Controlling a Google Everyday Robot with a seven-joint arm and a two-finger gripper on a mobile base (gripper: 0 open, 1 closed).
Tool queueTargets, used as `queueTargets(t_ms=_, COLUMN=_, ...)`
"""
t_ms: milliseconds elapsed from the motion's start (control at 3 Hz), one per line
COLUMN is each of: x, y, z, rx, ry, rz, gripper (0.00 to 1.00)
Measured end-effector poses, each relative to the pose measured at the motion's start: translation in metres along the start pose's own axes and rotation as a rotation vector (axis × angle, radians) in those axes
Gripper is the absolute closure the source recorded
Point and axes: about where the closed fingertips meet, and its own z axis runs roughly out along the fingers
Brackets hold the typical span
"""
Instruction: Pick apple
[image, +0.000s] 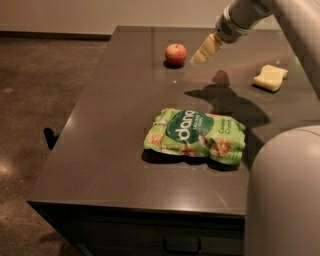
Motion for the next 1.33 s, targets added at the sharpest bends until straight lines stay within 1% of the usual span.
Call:
queueTargets(t_ms=333, x=-0.014, y=-0.002, z=0.025, rx=0.001, ry=-0.045, rz=0.067, gripper=0.00)
queueTargets(t_ms=667, x=-0.033, y=0.005, z=0.050, rx=-0.005, ry=-0.095, rz=0.105, gripper=0.00)
queueTargets(t_ms=1000, x=-0.049, y=0.013, z=0.072, rx=0.008, ry=-0.121, rz=0.120, gripper=0.00)
queueTargets(t_ms=1333, x=-0.061, y=0.019, z=0.094, rx=0.025, ry=-0.123, rz=0.131, gripper=0.00)
